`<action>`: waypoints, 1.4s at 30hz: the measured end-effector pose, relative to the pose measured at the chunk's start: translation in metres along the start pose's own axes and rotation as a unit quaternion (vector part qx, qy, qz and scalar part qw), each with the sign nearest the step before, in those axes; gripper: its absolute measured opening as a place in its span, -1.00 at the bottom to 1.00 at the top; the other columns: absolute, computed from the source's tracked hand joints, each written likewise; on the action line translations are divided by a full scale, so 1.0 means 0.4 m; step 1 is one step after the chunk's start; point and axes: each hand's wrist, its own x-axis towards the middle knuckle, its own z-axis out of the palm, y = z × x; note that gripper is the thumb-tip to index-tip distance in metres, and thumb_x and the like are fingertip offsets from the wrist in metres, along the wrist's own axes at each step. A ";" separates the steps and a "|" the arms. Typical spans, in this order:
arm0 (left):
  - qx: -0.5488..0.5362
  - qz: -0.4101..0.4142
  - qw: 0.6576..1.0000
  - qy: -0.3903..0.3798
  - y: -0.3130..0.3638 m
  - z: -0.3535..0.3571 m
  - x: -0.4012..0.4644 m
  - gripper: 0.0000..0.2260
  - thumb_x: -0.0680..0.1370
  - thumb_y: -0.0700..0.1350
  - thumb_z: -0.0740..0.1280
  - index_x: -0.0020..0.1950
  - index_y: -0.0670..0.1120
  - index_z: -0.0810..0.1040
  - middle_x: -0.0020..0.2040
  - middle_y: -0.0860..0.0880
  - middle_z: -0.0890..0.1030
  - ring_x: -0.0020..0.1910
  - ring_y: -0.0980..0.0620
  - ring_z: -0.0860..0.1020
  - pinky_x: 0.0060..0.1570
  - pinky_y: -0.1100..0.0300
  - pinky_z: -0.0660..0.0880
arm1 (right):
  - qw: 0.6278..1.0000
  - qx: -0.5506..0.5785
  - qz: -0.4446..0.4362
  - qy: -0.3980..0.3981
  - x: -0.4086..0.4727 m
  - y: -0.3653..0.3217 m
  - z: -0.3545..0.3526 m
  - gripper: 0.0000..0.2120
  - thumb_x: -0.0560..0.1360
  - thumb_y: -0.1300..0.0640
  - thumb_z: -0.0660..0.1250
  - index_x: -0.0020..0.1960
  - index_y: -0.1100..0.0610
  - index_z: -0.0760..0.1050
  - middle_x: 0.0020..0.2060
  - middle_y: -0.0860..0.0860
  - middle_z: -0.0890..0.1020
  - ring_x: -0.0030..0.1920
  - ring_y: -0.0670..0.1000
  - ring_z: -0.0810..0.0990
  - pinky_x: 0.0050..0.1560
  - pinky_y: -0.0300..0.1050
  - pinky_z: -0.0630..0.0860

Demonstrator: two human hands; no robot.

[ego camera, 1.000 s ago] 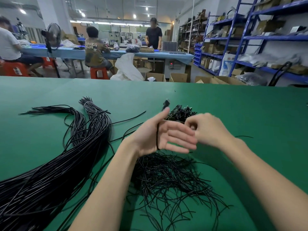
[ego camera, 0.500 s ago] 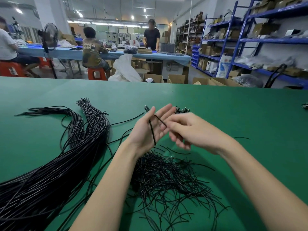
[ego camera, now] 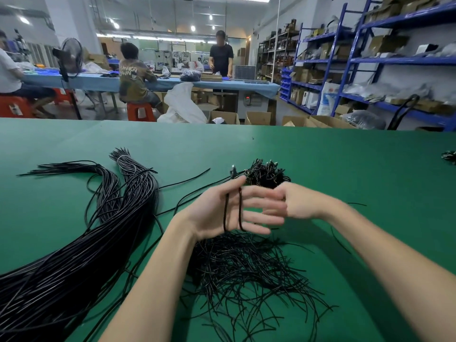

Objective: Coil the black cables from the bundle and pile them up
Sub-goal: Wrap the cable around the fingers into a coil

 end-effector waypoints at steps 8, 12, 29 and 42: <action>0.144 -0.110 0.979 0.094 -0.011 0.010 0.031 -0.47 0.69 0.20 -0.08 0.40 -0.04 0.49 0.44 -0.03 0.51 0.42 0.07 0.47 0.50 -0.01 0.28 | 0.975 -0.209 0.001 0.075 0.017 -0.147 -0.100 -0.88 0.48 -0.01 0.43 -0.21 -0.04 0.65 -0.35 -0.13 0.64 -0.33 -0.16 0.56 -0.22 -0.19 0.53; 0.155 0.001 0.959 0.237 -0.009 0.000 0.041 -0.57 0.72 0.14 -0.10 0.33 0.06 0.49 0.42 0.04 0.51 0.43 0.09 0.44 0.47 0.02 0.32 | 0.976 -0.132 0.008 0.172 0.005 -0.160 -0.044 -0.85 0.56 0.10 0.34 -0.06 0.01 0.69 -0.21 -0.02 0.70 -0.27 -0.07 0.62 -0.18 -0.22 0.48; -0.088 0.080 0.992 0.030 0.042 0.006 -0.016 -0.37 0.69 0.17 -0.07 0.44 -0.30 0.44 0.42 -0.29 0.47 0.35 -0.38 0.47 0.31 -0.16 0.49 | 0.943 0.318 0.085 -0.045 -0.041 -0.013 0.063 -0.70 0.48 -0.18 0.45 -0.28 0.01 0.62 -0.44 -0.13 0.46 -0.47 -0.13 0.27 -0.43 -0.25 0.18; 0.185 -0.111 0.963 0.164 0.002 0.016 0.034 -0.47 0.68 0.24 -0.01 0.19 -0.11 0.57 0.14 -0.03 0.67 0.08 -0.01 0.61 0.25 0.04 0.48 | 0.960 0.241 0.101 0.104 0.025 -0.096 -0.017 -0.76 0.48 0.45 0.27 -0.15 0.22 0.67 -0.31 0.18 0.68 -0.33 0.02 0.58 -0.03 -0.09 0.67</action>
